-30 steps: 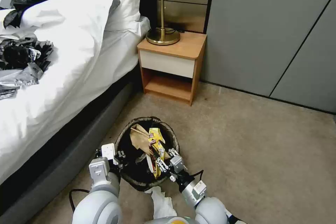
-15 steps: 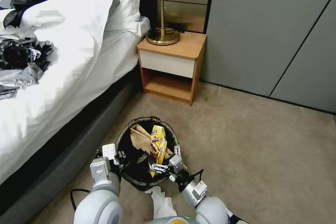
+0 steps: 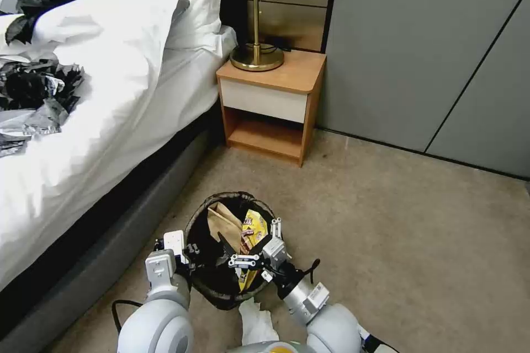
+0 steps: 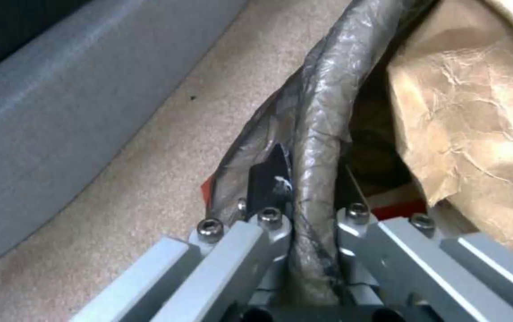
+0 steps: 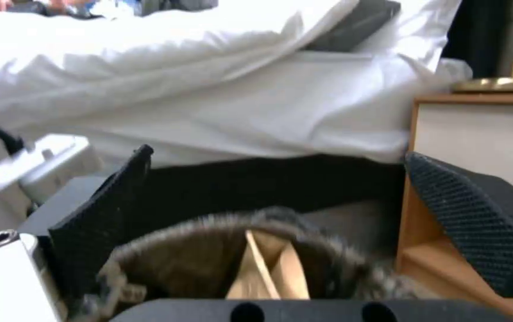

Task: Pick up the trash bin, then pick up the garbage from the floor and place it into the trash bin.

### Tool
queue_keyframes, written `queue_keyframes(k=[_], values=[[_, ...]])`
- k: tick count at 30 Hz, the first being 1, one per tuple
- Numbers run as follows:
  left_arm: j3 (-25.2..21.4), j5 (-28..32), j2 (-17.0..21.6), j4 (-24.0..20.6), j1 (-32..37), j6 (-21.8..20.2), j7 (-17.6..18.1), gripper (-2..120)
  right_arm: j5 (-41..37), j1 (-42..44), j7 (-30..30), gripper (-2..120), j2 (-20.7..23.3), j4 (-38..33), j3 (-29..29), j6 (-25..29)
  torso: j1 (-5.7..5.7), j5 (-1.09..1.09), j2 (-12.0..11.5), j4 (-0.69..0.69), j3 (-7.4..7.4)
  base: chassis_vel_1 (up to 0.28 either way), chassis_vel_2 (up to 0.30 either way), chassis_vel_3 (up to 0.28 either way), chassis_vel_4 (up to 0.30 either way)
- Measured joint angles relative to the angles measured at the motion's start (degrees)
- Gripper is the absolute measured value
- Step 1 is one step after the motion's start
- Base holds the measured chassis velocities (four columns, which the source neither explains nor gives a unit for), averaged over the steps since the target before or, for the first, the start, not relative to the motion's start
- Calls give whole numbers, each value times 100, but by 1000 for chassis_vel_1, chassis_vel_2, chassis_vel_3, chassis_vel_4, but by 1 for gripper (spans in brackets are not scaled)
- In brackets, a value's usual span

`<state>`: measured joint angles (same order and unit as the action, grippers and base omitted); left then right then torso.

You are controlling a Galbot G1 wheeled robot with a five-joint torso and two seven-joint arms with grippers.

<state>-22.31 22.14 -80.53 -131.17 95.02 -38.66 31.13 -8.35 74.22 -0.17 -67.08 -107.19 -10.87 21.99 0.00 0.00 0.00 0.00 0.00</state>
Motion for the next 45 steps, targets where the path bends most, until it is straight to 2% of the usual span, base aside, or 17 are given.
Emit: queue_keyframes(k=[5, 10, 16, 21, 33, 45], values=[[22, 0, -15, 0, 12, -7, 3, 0, 7, -4, -14, 100, 8, -48, -3, 0, 0, 0, 0, 0, 0, 0, 0, 0, 0], [-15, 1, -6, 5, 22, -10, 8, 0, 89, 56, -17, 100, -41, -406, 127, 13, 0, 0, 0, 0, 0, 0, 0, 0, 0], [-54, 57, -3, 73, -28, -22, 30, 0, 279, 217, 122, 100, -202, -1039, 587, 45, 0, 0, 0, 0, 0, 0, 0, 0, 0], [-100, 155, -3, 74, -39, -37, 66, 0, 513, 731, 715, 100, -411, -1555, 1272, 238, 0, 0, 0, -1, 0, 0, 0, 0, 0], [-175, 249, 10, 2, -53, -48, 115, 0, 751, 1484, 974, 100, -504, -1557, 2174, 746, 0, 1, 0, 0, 0, 0, 0, 0, 0], [-190, 331, 3, -54, -37, -37, 172, 0, 781, 1489, 1284, 100, -624, -1135, 2378, 963, 0, 0, 0, 0, 0, 0, 0, 0, 0]])
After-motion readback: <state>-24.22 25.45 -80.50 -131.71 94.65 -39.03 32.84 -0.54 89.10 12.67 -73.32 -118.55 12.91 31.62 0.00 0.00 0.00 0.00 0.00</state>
